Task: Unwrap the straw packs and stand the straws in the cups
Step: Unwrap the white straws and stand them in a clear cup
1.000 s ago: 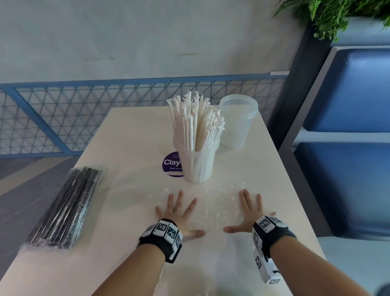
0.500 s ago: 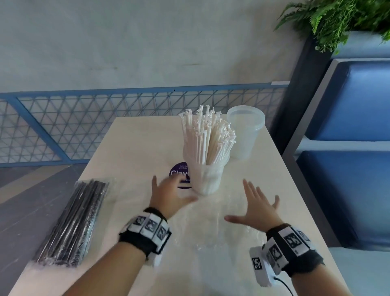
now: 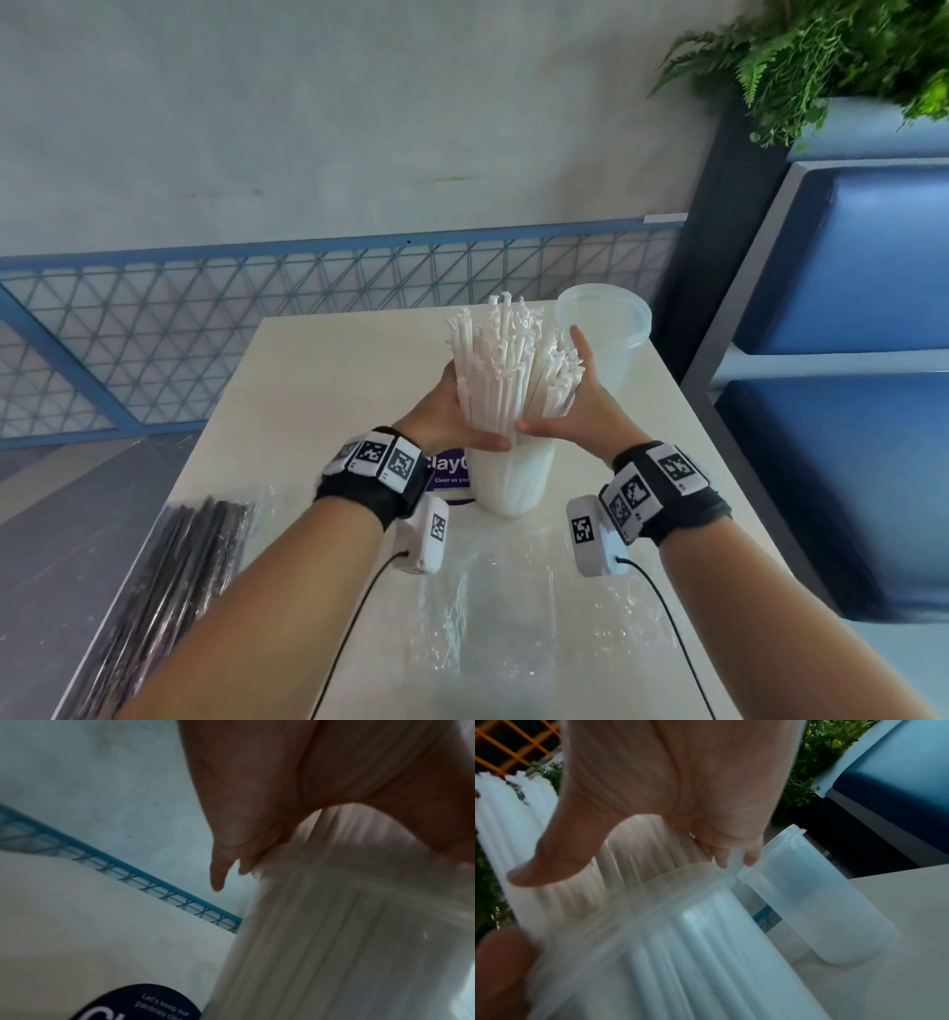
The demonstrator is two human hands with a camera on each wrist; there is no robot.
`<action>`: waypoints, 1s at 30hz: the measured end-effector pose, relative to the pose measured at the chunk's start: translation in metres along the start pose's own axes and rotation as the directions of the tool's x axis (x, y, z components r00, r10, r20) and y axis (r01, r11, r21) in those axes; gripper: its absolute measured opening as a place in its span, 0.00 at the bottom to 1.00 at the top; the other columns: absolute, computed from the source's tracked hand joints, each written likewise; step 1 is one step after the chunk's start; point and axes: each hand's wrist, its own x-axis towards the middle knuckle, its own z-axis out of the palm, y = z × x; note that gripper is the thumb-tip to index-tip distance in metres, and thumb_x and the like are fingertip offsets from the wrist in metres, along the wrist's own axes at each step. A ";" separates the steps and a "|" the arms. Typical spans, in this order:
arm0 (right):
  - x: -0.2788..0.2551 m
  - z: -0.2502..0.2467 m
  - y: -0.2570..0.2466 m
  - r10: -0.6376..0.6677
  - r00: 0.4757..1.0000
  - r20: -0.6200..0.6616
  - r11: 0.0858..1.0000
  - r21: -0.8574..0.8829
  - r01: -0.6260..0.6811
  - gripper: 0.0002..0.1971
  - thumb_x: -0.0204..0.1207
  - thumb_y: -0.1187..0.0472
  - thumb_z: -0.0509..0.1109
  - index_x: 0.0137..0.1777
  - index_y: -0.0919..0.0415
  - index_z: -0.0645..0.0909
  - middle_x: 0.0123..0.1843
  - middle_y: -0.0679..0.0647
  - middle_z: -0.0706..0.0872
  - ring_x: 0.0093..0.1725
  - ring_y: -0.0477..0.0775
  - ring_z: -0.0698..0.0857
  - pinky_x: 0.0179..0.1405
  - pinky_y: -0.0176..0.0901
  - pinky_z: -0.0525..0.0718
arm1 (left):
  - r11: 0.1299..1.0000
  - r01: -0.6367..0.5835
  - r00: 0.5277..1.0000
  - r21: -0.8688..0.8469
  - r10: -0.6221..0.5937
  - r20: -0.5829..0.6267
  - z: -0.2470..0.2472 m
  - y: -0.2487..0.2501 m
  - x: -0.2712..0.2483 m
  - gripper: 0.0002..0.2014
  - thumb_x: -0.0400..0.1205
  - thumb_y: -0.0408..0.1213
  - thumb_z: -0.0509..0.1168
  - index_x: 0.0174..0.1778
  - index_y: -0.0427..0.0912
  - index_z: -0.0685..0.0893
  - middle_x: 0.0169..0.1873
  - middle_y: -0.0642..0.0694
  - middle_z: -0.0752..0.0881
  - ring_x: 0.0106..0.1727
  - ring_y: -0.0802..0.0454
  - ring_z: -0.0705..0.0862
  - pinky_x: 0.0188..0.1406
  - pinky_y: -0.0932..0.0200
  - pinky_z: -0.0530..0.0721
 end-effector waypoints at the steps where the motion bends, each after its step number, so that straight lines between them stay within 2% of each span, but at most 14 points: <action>1: 0.002 0.003 0.000 -0.029 0.999 -0.025 0.999 0.023 0.029 0.65 0.58 0.64 0.84 0.80 0.46 0.35 0.74 0.50 0.70 0.67 0.44 0.73 0.64 0.38 0.70 | 1.000 0.008 1.000 -0.025 -0.009 -0.022 0.002 -0.001 0.002 0.56 0.60 0.32 0.83 0.78 0.46 0.55 0.63 0.55 0.77 0.68 0.52 0.76 0.63 0.57 0.81; 3: 0.006 0.010 0.001 -0.103 0.993 -0.065 0.993 0.058 0.107 0.63 0.56 0.62 0.85 0.79 0.41 0.41 0.72 0.47 0.73 0.66 0.44 0.76 0.62 0.33 0.74 | 1.000 -0.004 0.998 -0.029 0.002 -0.068 0.005 -0.001 0.007 0.56 0.55 0.38 0.84 0.75 0.50 0.57 0.58 0.59 0.78 0.65 0.54 0.77 0.60 0.60 0.82; 5: 0.006 0.019 -0.003 -0.153 0.982 -0.110 0.984 0.073 0.162 0.56 0.56 0.62 0.85 0.76 0.37 0.51 0.69 0.46 0.74 0.65 0.44 0.77 0.59 0.29 0.77 | 0.999 -0.047 0.993 -0.009 0.046 -0.108 0.010 0.002 0.009 0.56 0.48 0.51 0.82 0.71 0.58 0.58 0.62 0.56 0.78 0.68 0.52 0.77 0.69 0.45 0.76; 7: 0.007 0.026 -0.008 -0.184 0.964 -0.192 0.979 0.051 0.197 0.43 0.58 0.60 0.84 0.68 0.39 0.64 0.66 0.47 0.76 0.63 0.47 0.78 0.62 0.40 0.79 | 0.994 -0.094 0.983 -0.058 0.084 -0.161 0.012 0.005 0.010 0.54 0.47 0.54 0.80 0.68 0.56 0.60 0.64 0.51 0.78 0.67 0.51 0.77 0.70 0.41 0.75; 9: 0.008 0.028 -0.012 -0.181 0.947 -0.265 0.975 0.077 0.208 0.33 0.59 0.57 0.83 0.60 0.41 0.69 0.60 0.49 0.79 0.60 0.52 0.79 0.63 0.50 0.79 | 0.985 -0.125 0.973 -0.118 0.098 -0.208 0.011 0.013 0.009 0.51 0.52 0.45 0.83 0.68 0.50 0.63 0.63 0.47 0.78 0.65 0.52 0.78 0.67 0.48 0.79; 11: 0.009 0.027 -0.018 -0.177 0.934 -0.311 0.964 0.137 0.228 0.28 0.57 0.50 0.82 0.55 0.38 0.71 0.58 0.54 0.82 0.59 0.56 0.81 0.62 0.57 0.80 | 0.975 -0.185 0.954 -0.125 0.147 -0.261 0.005 0.023 0.009 0.47 0.59 0.34 0.83 0.70 0.45 0.63 0.60 0.51 0.78 0.61 0.55 0.79 0.62 0.57 0.81; 12: 0.010 0.025 -0.022 -0.180 0.929 -0.324 0.958 0.155 0.240 0.27 0.57 0.48 0.80 0.53 0.36 0.71 0.58 0.55 0.83 0.59 0.57 0.82 0.62 0.58 0.81 | 0.970 -0.215 0.942 -0.113 0.176 -0.286 0.001 0.028 0.009 0.45 0.61 0.32 0.82 0.70 0.45 0.63 0.57 0.54 0.78 0.59 0.58 0.79 0.58 0.63 0.80; 14: 0.012 0.022 -0.030 -0.204 0.923 -0.326 0.948 0.167 0.269 0.26 0.61 0.52 0.80 0.56 0.40 0.71 0.59 0.55 0.83 0.59 0.55 0.83 0.61 0.55 0.82 | 0.965 -0.250 0.928 -0.073 0.217 -0.304 -0.005 0.033 0.009 0.44 0.62 0.33 0.82 0.70 0.45 0.63 0.55 0.56 0.78 0.55 0.61 0.79 0.52 0.72 0.77; 18: 0.013 0.026 -0.033 -0.234 0.923 -0.305 0.947 0.142 0.287 0.23 0.71 0.61 0.75 0.64 0.55 0.70 0.62 0.55 0.81 0.60 0.52 0.82 0.60 0.44 0.81 | 0.968 -0.252 0.923 -0.002 0.240 -0.302 -0.006 0.028 0.006 0.43 0.64 0.36 0.81 0.72 0.41 0.63 0.61 0.49 0.77 0.57 0.58 0.78 0.45 0.78 0.76; 21: 0.013 0.035 -0.027 -0.222 0.929 -0.297 0.945 0.169 0.280 0.26 0.72 0.63 0.74 0.68 0.57 0.68 0.64 0.57 0.79 0.62 0.51 0.80 0.61 0.41 0.79 | 0.968 -0.248 0.919 -0.034 0.224 -0.324 -0.003 0.018 0.003 0.43 0.66 0.34 0.80 0.72 0.40 0.62 0.61 0.49 0.77 0.55 0.61 0.79 0.44 0.82 0.76; 23: 0.014 0.039 -0.020 -0.194 0.947 -0.257 0.934 0.246 0.258 0.35 0.69 0.64 0.76 0.73 0.55 0.62 0.69 0.55 0.74 0.66 0.47 0.78 0.63 0.35 0.78 | 0.966 -0.252 0.921 -0.065 0.219 -0.321 -0.002 0.012 0.001 0.43 0.66 0.34 0.80 0.73 0.42 0.62 0.59 0.52 0.79 0.54 0.68 0.79 0.46 0.82 0.77; 26: 0.011 0.040 -0.006 -0.064 0.990 -0.124 0.961 0.259 0.095 0.54 0.59 0.58 0.83 0.80 0.51 0.50 0.75 0.53 0.70 0.73 0.49 0.73 0.73 0.47 0.74 | 0.965 -0.238 0.928 -0.107 0.194 -0.319 -0.001 0.001 -0.002 0.45 0.62 0.34 0.82 0.72 0.44 0.64 0.53 0.61 0.80 0.50 0.78 0.80 0.48 0.80 0.77; 28: 0.009 0.035 -0.003 -0.068 0.997 -0.020 0.995 0.069 0.069 0.56 0.55 0.57 0.85 0.80 0.53 0.54 0.73 0.50 0.75 0.71 0.48 0.75 0.73 0.49 0.73 | 0.968 -0.195 0.938 -0.156 0.138 -0.317 -0.003 -0.003 -0.003 0.46 0.61 0.31 0.83 0.71 0.45 0.65 0.51 0.61 0.80 0.52 0.70 0.82 0.51 0.75 0.79; 30: 0.008 0.030 -0.005 -0.083 0.993 0.086 0.984 -0.149 0.095 0.53 0.56 0.58 0.85 0.79 0.53 0.57 0.71 0.49 0.77 0.69 0.50 0.76 0.70 0.45 0.73 | 0.958 -0.136 0.957 -0.252 0.062 -0.282 -0.006 -0.005 -0.005 0.44 0.59 0.31 0.83 0.69 0.45 0.69 0.52 0.54 0.83 0.57 0.54 0.84 0.57 0.60 0.82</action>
